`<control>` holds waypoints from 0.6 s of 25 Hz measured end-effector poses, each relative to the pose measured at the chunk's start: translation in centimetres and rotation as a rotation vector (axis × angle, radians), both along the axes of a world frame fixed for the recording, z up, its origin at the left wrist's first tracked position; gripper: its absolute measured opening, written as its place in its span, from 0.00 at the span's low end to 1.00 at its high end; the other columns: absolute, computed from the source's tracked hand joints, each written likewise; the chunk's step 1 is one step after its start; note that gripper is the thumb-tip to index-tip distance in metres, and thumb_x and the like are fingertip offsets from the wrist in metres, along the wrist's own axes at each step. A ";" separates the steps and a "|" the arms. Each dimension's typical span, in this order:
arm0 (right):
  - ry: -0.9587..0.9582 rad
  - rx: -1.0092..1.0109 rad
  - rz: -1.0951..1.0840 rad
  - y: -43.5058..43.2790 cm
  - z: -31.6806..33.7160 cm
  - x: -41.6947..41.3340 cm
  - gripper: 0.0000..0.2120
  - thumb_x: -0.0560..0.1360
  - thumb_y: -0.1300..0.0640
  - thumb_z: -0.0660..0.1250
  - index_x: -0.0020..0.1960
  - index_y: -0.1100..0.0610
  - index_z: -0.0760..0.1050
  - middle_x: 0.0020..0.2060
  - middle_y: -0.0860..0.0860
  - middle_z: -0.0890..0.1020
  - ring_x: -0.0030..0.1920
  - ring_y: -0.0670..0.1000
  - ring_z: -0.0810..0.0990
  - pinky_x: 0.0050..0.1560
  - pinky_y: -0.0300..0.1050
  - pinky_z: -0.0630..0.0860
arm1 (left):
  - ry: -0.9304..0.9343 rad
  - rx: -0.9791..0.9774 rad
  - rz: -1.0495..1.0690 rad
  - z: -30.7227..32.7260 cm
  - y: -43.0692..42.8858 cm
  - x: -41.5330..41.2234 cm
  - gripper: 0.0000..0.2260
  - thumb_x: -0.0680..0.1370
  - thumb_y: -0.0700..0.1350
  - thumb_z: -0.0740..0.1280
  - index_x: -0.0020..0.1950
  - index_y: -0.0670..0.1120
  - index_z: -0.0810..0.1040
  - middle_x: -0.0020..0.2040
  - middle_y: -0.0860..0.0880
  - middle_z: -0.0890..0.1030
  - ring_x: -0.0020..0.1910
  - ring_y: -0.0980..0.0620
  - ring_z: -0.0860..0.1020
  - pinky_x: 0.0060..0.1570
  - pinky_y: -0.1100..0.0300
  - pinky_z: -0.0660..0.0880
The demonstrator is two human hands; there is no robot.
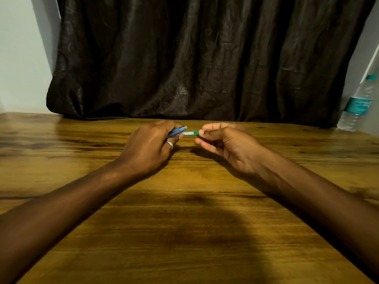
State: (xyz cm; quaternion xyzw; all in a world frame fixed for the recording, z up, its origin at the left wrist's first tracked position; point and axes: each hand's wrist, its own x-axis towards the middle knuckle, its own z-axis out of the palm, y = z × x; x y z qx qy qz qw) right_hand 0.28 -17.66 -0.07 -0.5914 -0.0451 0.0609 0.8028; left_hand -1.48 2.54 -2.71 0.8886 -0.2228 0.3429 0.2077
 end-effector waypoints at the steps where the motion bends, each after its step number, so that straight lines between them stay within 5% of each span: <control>1: 0.001 -0.016 -0.020 0.1 0.0 0.0 0.09 0.74 0.73 0.68 0.49 0.62 0.79 0.40 0.57 0.86 0.40 0.52 0.87 0.43 0.41 0.84 | 0.000 0.011 0.003 0.0 -0.1 -0.1 0.11 0.82 0.50 0.65 0.63 0.50 0.79 0.51 0.52 0.82 0.45 0.54 0.78 0.44 0.51 0.79; 6: -0.030 -0.078 -0.051 0.4 0.1 0.3 0.06 0.74 0.71 0.69 0.48 0.62 0.79 0.40 0.58 0.85 0.39 0.51 0.86 0.40 0.38 0.83 | 0.000 0.042 0.037 0.3 -0.9 -0.6 0.11 0.81 0.53 0.66 0.61 0.51 0.80 0.46 0.58 0.78 0.43 0.57 0.77 0.41 0.53 0.78; 11: -0.224 -0.359 -0.233 -1.3 1.3 1.3 0.04 0.74 0.60 0.73 0.48 0.60 0.82 0.38 0.54 0.86 0.36 0.48 0.83 0.32 0.37 0.78 | 0.264 -0.088 0.076 0.1 -1.2 0.1 0.07 0.80 0.54 0.69 0.54 0.53 0.82 0.41 0.54 0.81 0.39 0.55 0.79 0.37 0.52 0.79; 15: -0.321 -0.623 -0.354 -3.0 1.3 2.7 0.01 0.74 0.58 0.73 0.45 0.54 0.83 0.38 0.50 0.87 0.40 0.47 0.86 0.35 0.39 0.77 | 0.419 -0.097 0.100 -0.1 -1.9 0.9 0.05 0.79 0.52 0.70 0.51 0.52 0.83 0.41 0.53 0.81 0.41 0.54 0.79 0.37 0.56 0.72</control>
